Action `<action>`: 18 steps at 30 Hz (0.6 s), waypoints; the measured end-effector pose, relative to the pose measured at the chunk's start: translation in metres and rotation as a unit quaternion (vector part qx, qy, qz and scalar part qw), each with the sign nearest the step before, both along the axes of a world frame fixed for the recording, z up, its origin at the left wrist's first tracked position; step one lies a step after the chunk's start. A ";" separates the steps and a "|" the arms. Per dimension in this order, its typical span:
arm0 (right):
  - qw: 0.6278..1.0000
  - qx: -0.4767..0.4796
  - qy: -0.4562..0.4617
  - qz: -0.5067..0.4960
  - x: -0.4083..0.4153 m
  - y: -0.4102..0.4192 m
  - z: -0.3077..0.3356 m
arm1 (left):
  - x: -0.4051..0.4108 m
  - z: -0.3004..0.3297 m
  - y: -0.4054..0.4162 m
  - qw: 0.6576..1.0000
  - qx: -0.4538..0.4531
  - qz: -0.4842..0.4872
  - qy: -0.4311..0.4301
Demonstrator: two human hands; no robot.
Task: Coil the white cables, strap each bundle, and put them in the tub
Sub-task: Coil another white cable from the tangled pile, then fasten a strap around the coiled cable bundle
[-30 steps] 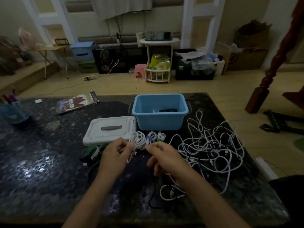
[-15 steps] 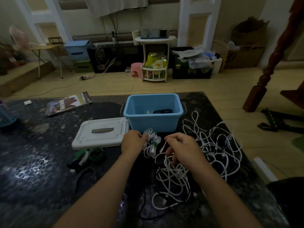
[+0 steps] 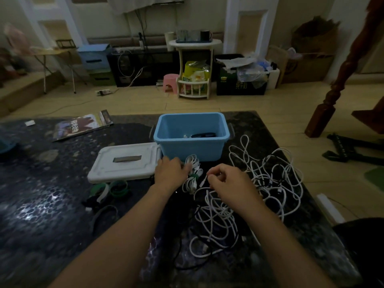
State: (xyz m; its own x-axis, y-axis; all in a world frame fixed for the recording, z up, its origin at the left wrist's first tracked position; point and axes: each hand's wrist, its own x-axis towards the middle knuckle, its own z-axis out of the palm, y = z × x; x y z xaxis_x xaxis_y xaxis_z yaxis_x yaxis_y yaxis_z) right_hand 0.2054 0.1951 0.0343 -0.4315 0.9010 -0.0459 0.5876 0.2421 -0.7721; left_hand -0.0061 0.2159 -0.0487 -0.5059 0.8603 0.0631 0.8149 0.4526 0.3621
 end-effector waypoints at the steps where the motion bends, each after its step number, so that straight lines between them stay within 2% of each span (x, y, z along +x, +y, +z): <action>1: 1.000 0.013 -0.010 0.008 0.000 -0.001 0.000 | -0.001 0.002 -0.003 1.000 0.004 -0.007 -0.011; 4: 0.997 0.051 -0.022 0.056 -0.002 -0.005 0.000 | -0.007 0.014 -0.021 0.998 0.018 -0.040 -0.036; 8: 0.970 0.098 -0.095 0.201 -0.010 -0.018 0.000 | -0.013 0.040 -0.066 0.993 0.047 -0.073 -0.076; 10: 0.946 0.120 -0.158 0.256 -0.014 -0.025 -0.002 | -0.010 0.052 -0.098 0.987 0.053 -0.058 -0.139; 13: 0.936 0.136 -0.192 0.263 -0.018 -0.032 -0.006 | 0.002 0.060 -0.149 0.959 0.036 -0.056 -0.274; 16: 0.956 0.145 -0.145 0.212 -0.021 -0.038 -0.005 | 0.019 0.059 -0.190 0.916 0.020 -0.076 -0.394; 18: 0.974 0.140 -0.050 0.173 -0.024 -0.041 0.001 | 0.026 0.055 -0.205 0.913 0.033 -0.086 -0.397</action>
State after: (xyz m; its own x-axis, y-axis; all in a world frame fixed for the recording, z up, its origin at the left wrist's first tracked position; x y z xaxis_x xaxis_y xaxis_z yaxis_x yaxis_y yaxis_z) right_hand 0.1817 0.1542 0.0355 -0.7169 0.6863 0.1228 0.5032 0.6312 -0.5903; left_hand 0.0199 0.0109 0.0063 -0.2723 0.9390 -0.2100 0.3401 0.2981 0.8919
